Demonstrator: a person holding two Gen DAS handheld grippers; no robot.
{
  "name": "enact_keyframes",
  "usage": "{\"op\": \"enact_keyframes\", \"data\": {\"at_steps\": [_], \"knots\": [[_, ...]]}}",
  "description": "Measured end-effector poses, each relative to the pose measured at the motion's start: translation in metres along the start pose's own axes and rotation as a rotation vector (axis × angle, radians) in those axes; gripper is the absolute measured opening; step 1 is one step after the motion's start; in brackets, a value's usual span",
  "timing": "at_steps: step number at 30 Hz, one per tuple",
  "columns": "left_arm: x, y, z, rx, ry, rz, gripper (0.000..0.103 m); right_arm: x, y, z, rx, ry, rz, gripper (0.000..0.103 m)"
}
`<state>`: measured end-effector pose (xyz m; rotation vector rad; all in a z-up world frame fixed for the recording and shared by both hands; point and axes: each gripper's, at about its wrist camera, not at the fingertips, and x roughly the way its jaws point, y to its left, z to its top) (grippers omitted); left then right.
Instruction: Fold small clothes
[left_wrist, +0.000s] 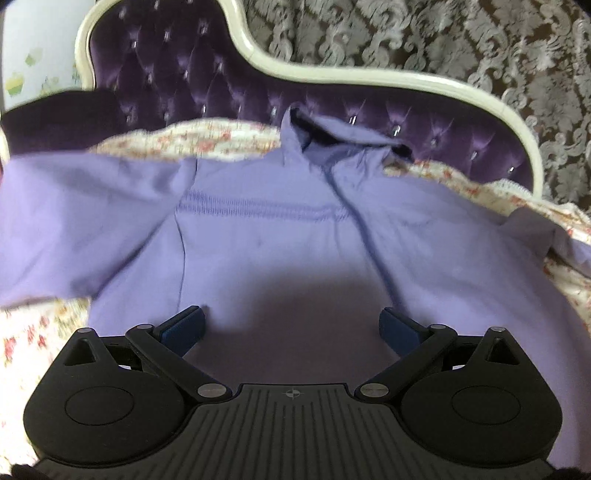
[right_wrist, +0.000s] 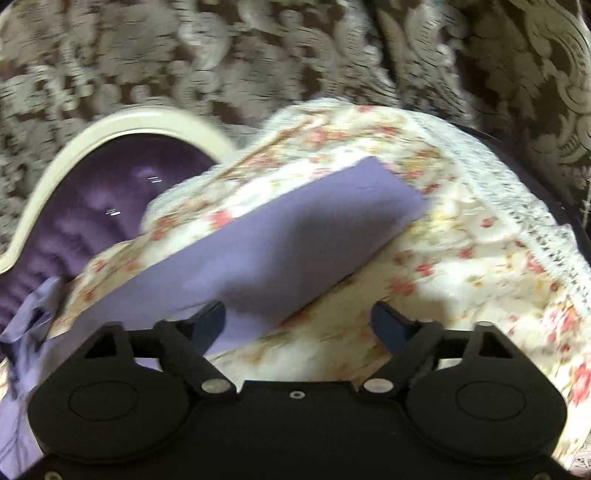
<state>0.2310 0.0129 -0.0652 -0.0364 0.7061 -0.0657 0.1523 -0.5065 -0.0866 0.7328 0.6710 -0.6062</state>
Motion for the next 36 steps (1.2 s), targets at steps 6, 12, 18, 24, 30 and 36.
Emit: {"op": "enact_keyframes", "data": {"at_steps": [6, 12, 18, 24, 30, 36], "knots": [[0.004, -0.001, -0.007, 0.023, 0.002, 0.011, 0.103, 0.014, -0.020, 0.012, 0.055, -0.059, 0.019, 0.057], [0.006, 0.001, -0.008, 0.011, 0.007, 0.002, 0.103, 0.027, -0.033, 0.026, 0.131, -0.059, 0.055, 0.014], [0.007, 0.000, -0.009, 0.012, 0.007, 0.005, 0.103, -0.007, -0.004, 0.063, 0.013, -0.140, 0.066, 0.011], [0.007, 0.001, -0.009, 0.012, 0.003, 0.004, 0.103, -0.056, 0.072, 0.115, -0.172, -0.291, 0.098, 0.011], [0.007, 0.000, -0.008, 0.009, 0.001, 0.002, 0.103, -0.084, 0.190, 0.110, -0.417, -0.358, 0.248, 0.011], [0.006, 0.000, -0.008, 0.002, -0.001, -0.004, 0.103, -0.103, 0.305, 0.050, -0.610, -0.329, 0.500, 0.011]]}}
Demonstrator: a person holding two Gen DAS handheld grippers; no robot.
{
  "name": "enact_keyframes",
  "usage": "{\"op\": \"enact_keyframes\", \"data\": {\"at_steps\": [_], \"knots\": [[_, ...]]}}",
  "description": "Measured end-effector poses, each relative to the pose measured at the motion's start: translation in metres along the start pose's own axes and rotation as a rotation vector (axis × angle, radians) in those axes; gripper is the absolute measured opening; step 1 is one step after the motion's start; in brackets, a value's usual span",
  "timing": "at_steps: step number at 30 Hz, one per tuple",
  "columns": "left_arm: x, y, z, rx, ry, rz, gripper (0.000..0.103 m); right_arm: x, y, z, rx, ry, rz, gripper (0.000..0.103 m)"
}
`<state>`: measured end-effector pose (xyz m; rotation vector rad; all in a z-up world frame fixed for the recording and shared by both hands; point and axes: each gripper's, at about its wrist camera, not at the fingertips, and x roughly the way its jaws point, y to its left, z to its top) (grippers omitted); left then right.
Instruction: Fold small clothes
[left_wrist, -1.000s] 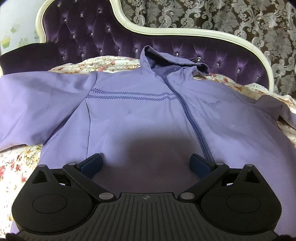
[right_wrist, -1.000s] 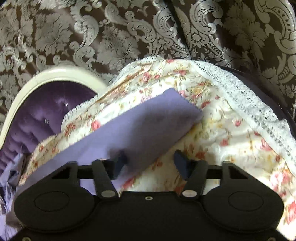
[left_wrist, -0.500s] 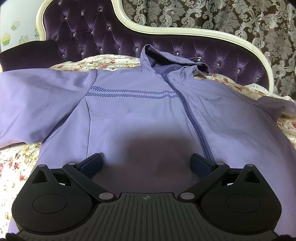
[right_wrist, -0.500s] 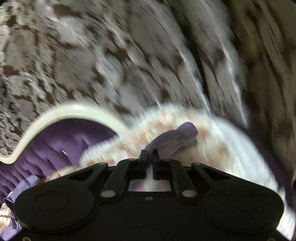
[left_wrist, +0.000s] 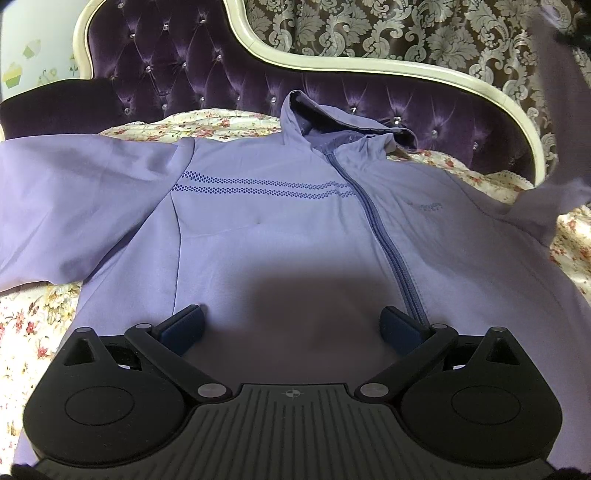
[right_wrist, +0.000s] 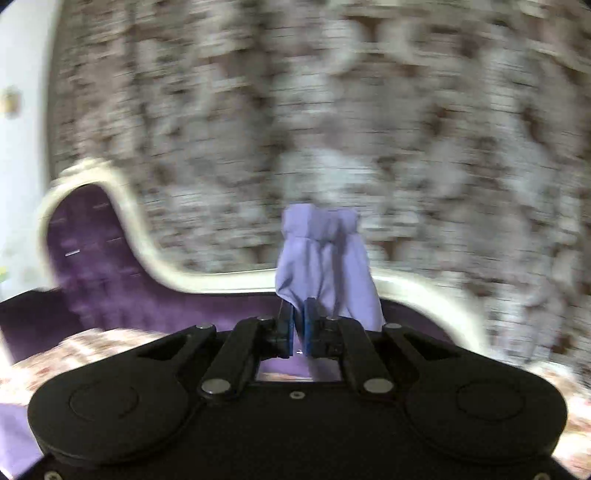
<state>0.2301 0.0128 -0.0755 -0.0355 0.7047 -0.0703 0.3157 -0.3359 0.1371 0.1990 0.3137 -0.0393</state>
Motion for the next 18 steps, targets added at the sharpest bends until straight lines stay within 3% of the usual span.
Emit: {"op": "enact_keyframes", "data": {"at_steps": [5, 9, 14, 18], "knots": [[-0.001, 0.002, 0.002, 0.002, 0.008, -0.012, 0.103, 0.021, 0.089, -0.030, -0.043, 0.053, 0.216, 0.011], [-0.010, 0.010, 0.002, -0.006, 0.017, -0.055, 0.102, 0.038, 0.145, -0.071, -0.084, 0.129, 0.333, 0.011], [-0.024, 0.039, 0.001, -0.117, 0.029, -0.089, 0.102, 0.054, 0.195, -0.136, -0.164, 0.246, 0.418, 0.011], [-0.038, 0.068, 0.000, -0.188, 0.021, -0.066, 0.102, 0.052, 0.205, -0.173, -0.220, 0.292, 0.437, 0.012]]}}
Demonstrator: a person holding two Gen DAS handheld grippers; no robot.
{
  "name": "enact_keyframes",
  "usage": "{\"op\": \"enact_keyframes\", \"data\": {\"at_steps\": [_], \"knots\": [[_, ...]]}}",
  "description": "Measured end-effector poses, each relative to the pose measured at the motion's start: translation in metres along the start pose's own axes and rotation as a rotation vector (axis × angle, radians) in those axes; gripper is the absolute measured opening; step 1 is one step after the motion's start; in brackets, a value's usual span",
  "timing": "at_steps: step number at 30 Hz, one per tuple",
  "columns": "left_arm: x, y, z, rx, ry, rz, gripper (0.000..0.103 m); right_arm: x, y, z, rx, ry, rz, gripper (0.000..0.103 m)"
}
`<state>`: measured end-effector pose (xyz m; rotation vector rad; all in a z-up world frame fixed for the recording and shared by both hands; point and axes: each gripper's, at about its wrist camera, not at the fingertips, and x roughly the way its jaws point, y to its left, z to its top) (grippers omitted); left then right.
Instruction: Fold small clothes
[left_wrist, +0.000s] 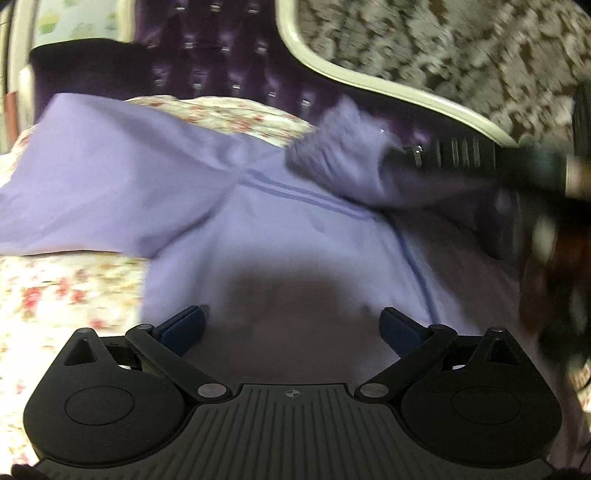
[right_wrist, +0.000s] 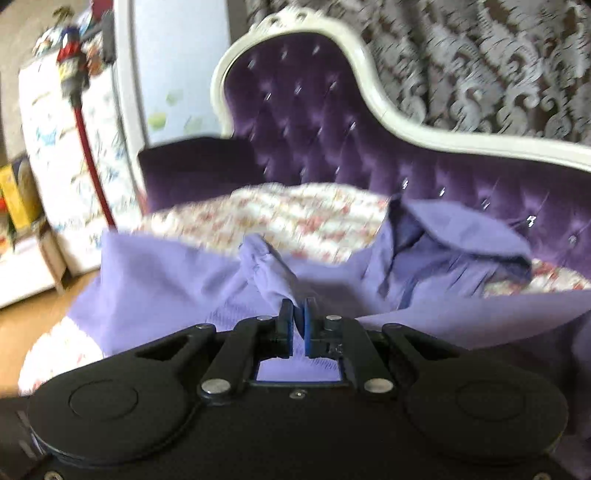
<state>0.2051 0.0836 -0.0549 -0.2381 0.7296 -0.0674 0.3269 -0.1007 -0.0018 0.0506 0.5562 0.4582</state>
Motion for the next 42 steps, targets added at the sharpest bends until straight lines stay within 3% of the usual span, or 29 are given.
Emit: {"op": "enact_keyframes", "data": {"at_steps": [7, 12, 17, 23, 24, 26, 27, 28, 31, 35, 42], "knots": [[-0.008, 0.034, 0.023, -0.134, -0.019, 0.008, 0.102, 0.001, 0.019, -0.044, -0.068, 0.041, -0.011, 0.022], [0.006, 0.033, 0.044, -0.175, -0.008, -0.057, 0.102, -0.006, 0.029, -0.067, -0.088, 0.039, 0.002, 0.057], [0.032, 0.016, 0.057, -0.195, 0.030, -0.163, 0.102, -0.006, 0.048, -0.079, -0.186, 0.014, -0.021, 0.066], [0.073, 0.003, 0.073, -0.229, 0.119, -0.226, 0.101, -0.006, 0.050, -0.082, -0.195, -0.002, -0.025, 0.066], [0.079, 0.002, 0.075, -0.235, 0.135, -0.232, 0.099, -0.006, 0.050, -0.082, -0.192, -0.005, -0.023, 0.066], [0.085, -0.001, 0.079, -0.230, 0.133, -0.238, 0.078, -0.006, 0.049, -0.082, -0.189, -0.007, -0.021, 0.066], [0.086, -0.003, 0.081, -0.227, 0.124, -0.242, 0.050, -0.006, 0.049, -0.082, -0.187, -0.009, -0.019, 0.066], [0.087, -0.003, 0.083, -0.234, 0.127, -0.240, 0.014, -0.006, 0.048, -0.082, -0.182, -0.011, -0.018, 0.066], [0.080, -0.004, 0.091, -0.203, 0.109, -0.245, 0.011, -0.013, 0.038, -0.080, -0.131, -0.022, -0.007, 0.066], [0.051, -0.004, 0.113, 0.017, -0.017, -0.094, 0.011, -0.048, 0.010, -0.081, -0.069, -0.050, -0.018, 0.067], [0.057, 0.036, 0.124, -0.035, 0.031, -0.071, 0.011, -0.106, -0.062, -0.083, 0.048, -0.077, -0.143, 0.067]]}}
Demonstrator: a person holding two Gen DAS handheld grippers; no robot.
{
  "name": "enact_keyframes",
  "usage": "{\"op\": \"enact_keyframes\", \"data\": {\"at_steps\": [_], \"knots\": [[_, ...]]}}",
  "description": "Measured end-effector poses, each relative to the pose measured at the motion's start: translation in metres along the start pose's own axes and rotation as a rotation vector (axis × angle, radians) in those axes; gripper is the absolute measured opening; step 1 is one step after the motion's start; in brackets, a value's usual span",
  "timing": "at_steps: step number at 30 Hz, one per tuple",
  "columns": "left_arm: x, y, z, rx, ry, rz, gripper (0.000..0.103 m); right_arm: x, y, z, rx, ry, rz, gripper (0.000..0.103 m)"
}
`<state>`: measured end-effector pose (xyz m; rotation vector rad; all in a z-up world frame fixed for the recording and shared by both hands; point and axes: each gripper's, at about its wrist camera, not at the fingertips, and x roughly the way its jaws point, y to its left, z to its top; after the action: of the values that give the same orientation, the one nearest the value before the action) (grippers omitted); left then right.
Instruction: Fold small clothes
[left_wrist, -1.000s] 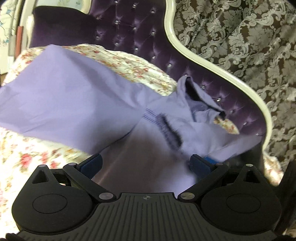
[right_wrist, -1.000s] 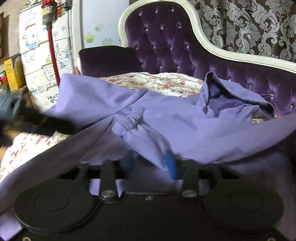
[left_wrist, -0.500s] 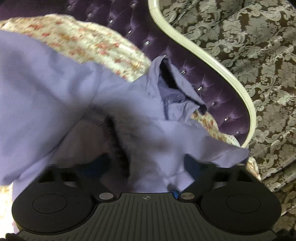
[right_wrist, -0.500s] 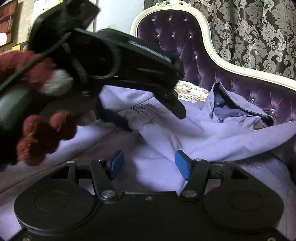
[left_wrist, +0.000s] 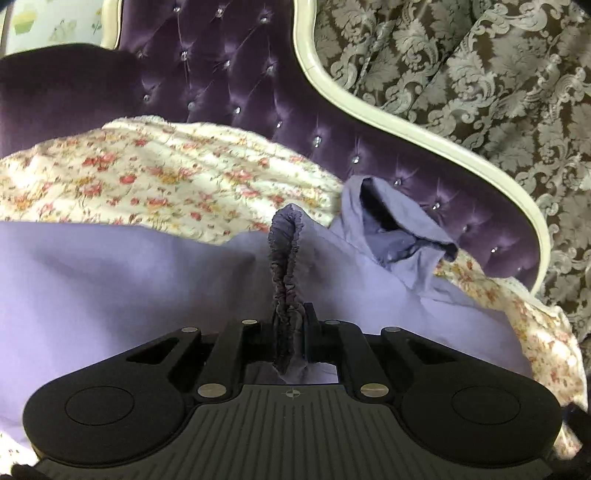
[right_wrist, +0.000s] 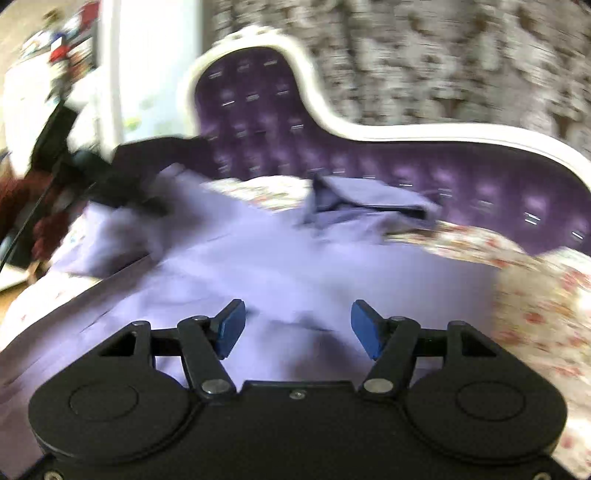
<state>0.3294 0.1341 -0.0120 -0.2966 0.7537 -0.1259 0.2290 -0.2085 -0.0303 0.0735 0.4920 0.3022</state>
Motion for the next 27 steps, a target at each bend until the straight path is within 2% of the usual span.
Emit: {"op": "enact_keyframes", "data": {"at_steps": [3, 6, 10, 13, 14, 15, 16, 17, 19, 21, 22, 24, 27], "knots": [[0.004, -0.002, -0.006, 0.000, 0.005, -0.020, 0.011, -0.003, -0.043, 0.010, 0.096, -0.019, -0.080, 0.067], [0.005, -0.002, -0.009, -0.037, 0.000, -0.049, 0.011, 0.011, -0.087, 0.019, 0.195, -0.022, -0.158, 0.067], [0.002, 0.002, -0.008, -0.095, 0.002, -0.100, 0.011, 0.049, -0.131, 0.027, 0.307, 0.071, -0.186, 0.067], [0.001, 0.001, -0.008, -0.108, 0.007, -0.122, 0.011, 0.072, -0.142, 0.021, 0.351, 0.134, -0.196, 0.066], [0.001, 0.000, -0.009, -0.107, 0.007, -0.128, 0.011, 0.077, -0.144, 0.018, 0.363, 0.155, -0.192, 0.062], [0.002, -0.002, -0.010, -0.105, 0.009, -0.136, 0.011, 0.080, -0.146, 0.015, 0.376, 0.173, -0.177, 0.043], [0.002, -0.003, -0.010, -0.107, 0.012, -0.146, 0.011, 0.082, -0.145, 0.013, 0.378, 0.184, -0.144, 0.019], [0.003, -0.004, -0.011, -0.114, 0.016, -0.160, 0.011, 0.084, -0.143, 0.013, 0.352, 0.190, -0.136, 0.011], [0.004, -0.005, -0.012, -0.141, 0.030, -0.209, 0.011, 0.082, -0.146, 0.017, 0.266, 0.191, -0.207, 0.010], [0.008, -0.005, -0.016, -0.166, 0.049, -0.248, 0.011, 0.083, -0.162, 0.014, 0.281, 0.208, -0.255, 0.010], [0.011, -0.006, -0.017, -0.161, 0.052, -0.238, 0.011, 0.084, -0.170, 0.011, 0.309, 0.223, -0.252, 0.010], [0.017, -0.007, -0.021, -0.131, 0.054, -0.198, 0.012, 0.081, -0.174, 0.005, 0.284, 0.238, -0.264, 0.011], [0.024, -0.001, -0.025, -0.142, 0.071, -0.163, 0.012, 0.066, -0.171, 0.007, 0.263, 0.211, -0.297, 0.023]]}}
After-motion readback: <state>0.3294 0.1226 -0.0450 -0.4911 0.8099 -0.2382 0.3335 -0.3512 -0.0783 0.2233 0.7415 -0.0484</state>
